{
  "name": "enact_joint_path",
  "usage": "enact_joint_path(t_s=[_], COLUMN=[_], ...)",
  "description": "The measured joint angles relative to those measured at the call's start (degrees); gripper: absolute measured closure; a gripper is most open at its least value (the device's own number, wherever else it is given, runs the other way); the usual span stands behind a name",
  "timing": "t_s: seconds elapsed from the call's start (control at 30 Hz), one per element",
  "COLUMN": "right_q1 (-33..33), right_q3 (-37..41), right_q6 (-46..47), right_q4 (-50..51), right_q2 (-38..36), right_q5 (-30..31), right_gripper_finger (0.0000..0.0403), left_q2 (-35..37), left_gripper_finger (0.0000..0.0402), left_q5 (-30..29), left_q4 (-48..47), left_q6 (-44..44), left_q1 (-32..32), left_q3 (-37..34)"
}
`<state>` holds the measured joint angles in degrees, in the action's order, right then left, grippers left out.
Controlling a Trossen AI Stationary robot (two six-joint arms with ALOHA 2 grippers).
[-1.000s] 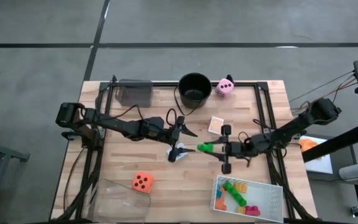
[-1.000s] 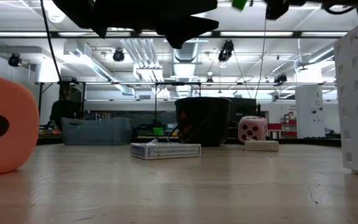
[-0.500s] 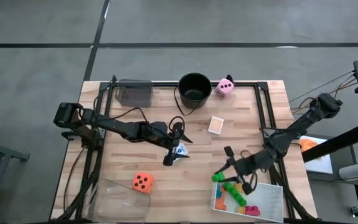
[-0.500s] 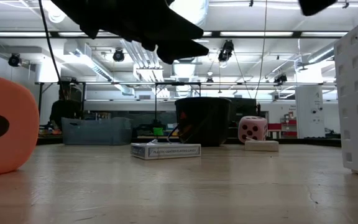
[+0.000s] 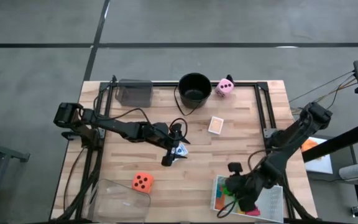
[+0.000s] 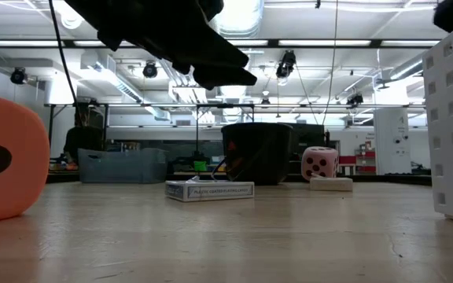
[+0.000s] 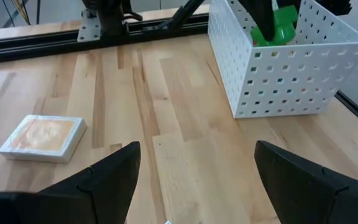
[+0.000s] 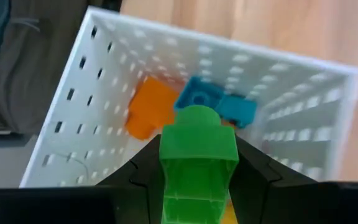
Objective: Pick & Place Toys
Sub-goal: Put the green game piece into the white bin, then put the blue deck of cards into the black bin
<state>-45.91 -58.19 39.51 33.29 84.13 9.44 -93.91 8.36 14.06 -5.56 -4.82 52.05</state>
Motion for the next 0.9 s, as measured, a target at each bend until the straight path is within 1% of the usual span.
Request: enact_joint_path(t_s=[0.1, 0.23, 0.3, 0.4, 0.47, 0.53, 0.63, 0.7, 0.77, 0.83, 0.9], right_q1=[-0.4, -0.5, -0.5, -0.5, -0.5, -0.5, -1.1, -1.8, -2.9, -4.4, -6.0], right_q3=[-1.2, -2.8, -3.4, -3.6, -3.6, -3.6, -3.6, -3.6, -3.6, -3.6, -3.5], right_q6=[2.1, 4.9, 6.3, 8.1, 9.7, 11.0, 11.6, 10.8, 8.5, 5.7, 2.3], right_q4=[0.5, 3.8, 5.2, 5.2, 5.2, 5.1, 5.1, 5.1, 4.8, 4.5, 3.4], right_q2=[2.8, 5.0, 5.4, 5.0, 3.9, 2.7, 1.0, -0.4, -1.9, -3.2, -4.1], right_q5=[-0.8, -0.8, -0.7, -0.5, -0.5, -0.4, 0.7, 3.9, 9.4, 17.6, 27.0], right_gripper_finger=[0.0277, 0.0274, 0.0238, 0.0164, 0.0123, 0.0094, 0.0072, 0.0068, 0.0067, 0.0066, 0.0066], left_q2=[0.0, 0.0, 0.0, 0.0, 0.0, 0.0, 0.0, 0.0, 0.0, 0.4, 1.0], left_gripper_finger=[0.0084, 0.0084, 0.0084, 0.0084, 0.0084, 0.0084, 0.0084, 0.0084, 0.0084, 0.0084, 0.0084], left_q5=[-0.1, -0.5, -0.5, -0.6, -0.9, -1.1, -1.5, -2.6, -2.8, -2.8, -2.8], left_q4=[-0.5, -0.8, -0.8, -0.8, -0.8, -0.8, -0.5, -0.2, 0.3, 0.6, 0.9], left_q6=[0.0, 0.0, 0.0, 0.0, 0.1, 0.2, 0.5, 0.6, 0.6, 0.6, 0.6], left_q1=[0.0, 0.0, 0.0, 0.0, 0.0, 0.0, 0.0, 0.0, 0.0, 0.0, 0.0], left_q3=[0.0, 0.0, 0.0, 0.0, 0.0, 0.0, 0.0, 0.0, 0.0, 0.0, 0.0])
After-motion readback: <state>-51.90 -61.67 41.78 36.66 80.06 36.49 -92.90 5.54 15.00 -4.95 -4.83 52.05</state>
